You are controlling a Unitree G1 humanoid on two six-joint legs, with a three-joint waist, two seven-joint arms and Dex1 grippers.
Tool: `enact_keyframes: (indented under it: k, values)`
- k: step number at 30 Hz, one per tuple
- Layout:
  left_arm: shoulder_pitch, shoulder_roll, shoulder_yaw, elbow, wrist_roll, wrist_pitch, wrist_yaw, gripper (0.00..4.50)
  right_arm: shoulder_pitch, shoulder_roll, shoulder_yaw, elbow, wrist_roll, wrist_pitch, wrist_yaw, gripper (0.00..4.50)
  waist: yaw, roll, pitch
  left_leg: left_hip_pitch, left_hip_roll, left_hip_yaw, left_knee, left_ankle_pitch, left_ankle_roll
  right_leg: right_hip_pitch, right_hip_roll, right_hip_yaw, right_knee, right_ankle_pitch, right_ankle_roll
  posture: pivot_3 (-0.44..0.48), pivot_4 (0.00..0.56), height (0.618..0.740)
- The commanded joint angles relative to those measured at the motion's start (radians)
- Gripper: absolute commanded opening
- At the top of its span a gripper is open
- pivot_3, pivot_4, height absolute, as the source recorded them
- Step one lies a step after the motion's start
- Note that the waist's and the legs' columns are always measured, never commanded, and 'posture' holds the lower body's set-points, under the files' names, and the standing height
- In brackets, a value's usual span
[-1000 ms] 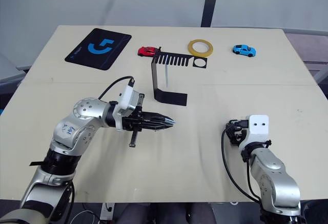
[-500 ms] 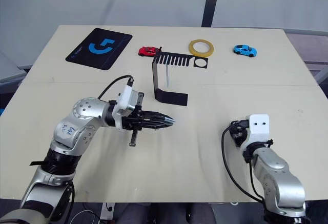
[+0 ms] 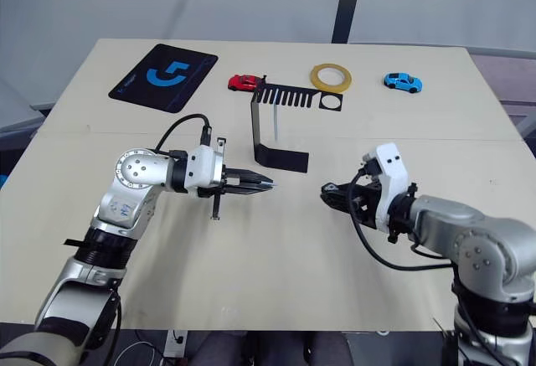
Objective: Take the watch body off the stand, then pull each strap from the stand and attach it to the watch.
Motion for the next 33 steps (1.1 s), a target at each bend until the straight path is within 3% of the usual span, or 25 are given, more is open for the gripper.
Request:
enact_keyframes:
  k: [1,9,16,23,33]
  values:
    - [-0.021,0.005,0.005,-0.006,0.001,-0.035,-0.013,0.0,-0.043,0.001,-0.003,0.023,0.037,0.035,0.005,1.61,-0.002,0.0,0.0,0.0,0.0,0.0,0.0,0.0,0.0,0.0,0.0,0.0,0.0,0.0,0.0,0.0,0.15,0.732]
    - [0.004,0.007,0.021,-0.074,-0.045,0.064,0.0,0.0,0.017,-0.046,0.073,0.014,-0.114,-0.146,-0.01,1.61,-0.002,0.0,0.0,0.0,-0.001,0.001,0.0,0.0,0.0,-0.001,0.0,0.0,0.001,0.0,0.0,0.0,0.15,0.732]
    - [0.052,0.035,0.051,-0.233,-0.214,0.38,0.004,0.0,0.229,-0.074,0.023,-0.011,-0.332,-0.375,-0.095,1.61,-0.003,0.0,0.0,0.0,-0.001,0.001,0.0,0.0,0.0,-0.001,-0.001,0.0,0.001,0.0,0.0,0.0,0.15,0.732]
    - [0.049,0.035,0.104,-0.323,-0.397,0.67,0.069,0.0,0.342,-0.01,-0.067,0.006,-0.423,-0.429,-0.198,1.61,-0.002,0.0,0.0,0.0,0.001,0.001,0.001,0.0,0.0,-0.001,0.0,0.001,0.002,0.0,0.0,0.0,0.15,0.732]
    - [0.048,0.03,0.11,-0.336,-0.416,0.72,0.091,0.0,0.391,0.052,-0.09,0.061,-0.458,-0.457,-0.224,1.61,-0.002,0.0,0.0,0.0,0.0,0.001,0.001,0.0,0.0,-0.001,0.001,0.002,0.002,0.0,0.0,0.0,0.15,0.732]
